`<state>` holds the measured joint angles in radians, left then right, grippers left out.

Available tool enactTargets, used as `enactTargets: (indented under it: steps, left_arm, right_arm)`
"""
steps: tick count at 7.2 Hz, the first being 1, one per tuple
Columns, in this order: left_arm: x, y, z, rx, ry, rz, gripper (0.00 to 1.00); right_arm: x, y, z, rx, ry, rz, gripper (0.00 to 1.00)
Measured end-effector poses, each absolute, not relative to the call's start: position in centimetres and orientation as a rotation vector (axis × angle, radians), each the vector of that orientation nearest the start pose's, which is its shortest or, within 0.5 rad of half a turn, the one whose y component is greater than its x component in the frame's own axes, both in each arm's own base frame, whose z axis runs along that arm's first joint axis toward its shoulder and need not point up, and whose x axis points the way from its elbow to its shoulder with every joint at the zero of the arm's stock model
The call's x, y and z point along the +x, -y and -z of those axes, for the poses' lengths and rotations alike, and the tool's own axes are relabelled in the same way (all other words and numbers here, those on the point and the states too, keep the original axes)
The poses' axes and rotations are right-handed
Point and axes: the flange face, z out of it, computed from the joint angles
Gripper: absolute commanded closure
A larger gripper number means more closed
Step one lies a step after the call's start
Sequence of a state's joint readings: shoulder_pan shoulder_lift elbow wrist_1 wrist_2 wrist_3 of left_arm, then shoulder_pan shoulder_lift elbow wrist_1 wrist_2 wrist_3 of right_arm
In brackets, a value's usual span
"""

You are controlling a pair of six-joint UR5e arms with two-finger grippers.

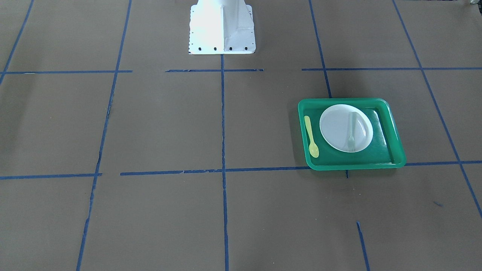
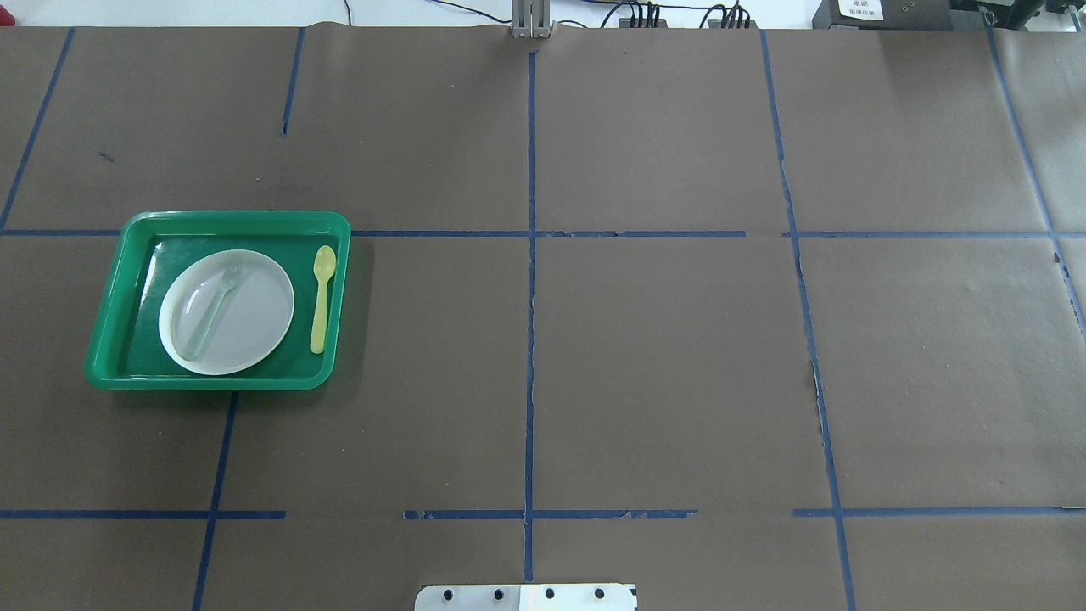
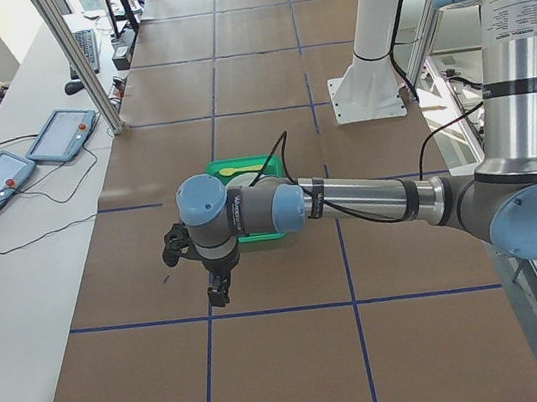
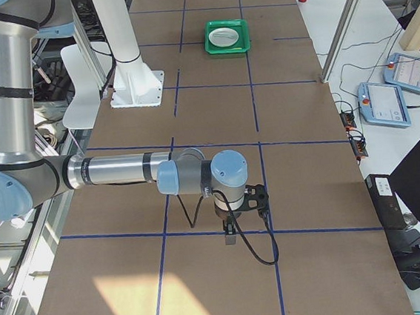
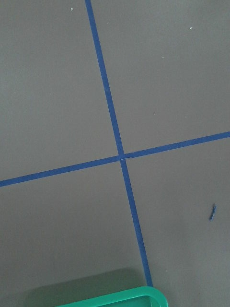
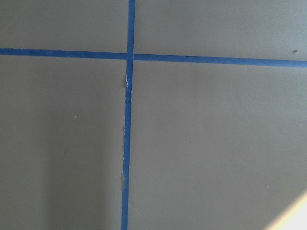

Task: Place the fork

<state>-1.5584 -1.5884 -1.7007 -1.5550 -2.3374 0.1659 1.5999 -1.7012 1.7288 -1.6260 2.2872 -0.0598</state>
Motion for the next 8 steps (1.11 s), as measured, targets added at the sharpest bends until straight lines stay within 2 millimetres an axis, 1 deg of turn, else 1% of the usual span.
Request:
enactTargets:
  steps: [1, 2, 4, 5, 6, 8]
  left_arm:
    - [-4.5, 50.9, -57.9, 0.226, -0.756, -0.244, 0.00]
    - [-1.9, 51.4, -56.7, 0.260, -0.765, -0.252, 0.00]
    - [5.2, 51.9, -54.5, 0.312, -0.784, -0.242, 0.00]
    - [9.0, 51.7, -53.7, 0.340, -0.783, -0.222, 0.00]
    - [12.9, 51.2, -52.9, 0.358, -0.793, -0.197, 0.00]
    - [20.1, 49.4, -51.7, 0.373, -0.821, -0.141, 0.00]
  right_arm:
    - [8.1, 43.2, -65.1, 0.005, 0.717, 0.019, 0.00]
    - [8.1, 43.2, -65.1, 0.006, 0.717, 0.020, 0.00]
    - [8.1, 43.2, -65.1, 0.005, 0.717, 0.019, 0.00]
    - [8.1, 43.2, -65.1, 0.005, 0.717, 0.019, 0.00]
    - [8.1, 43.2, -65.1, 0.006, 0.717, 0.020, 0.00]
    - [8.1, 43.2, -65.1, 0.005, 0.717, 0.019, 0.00]
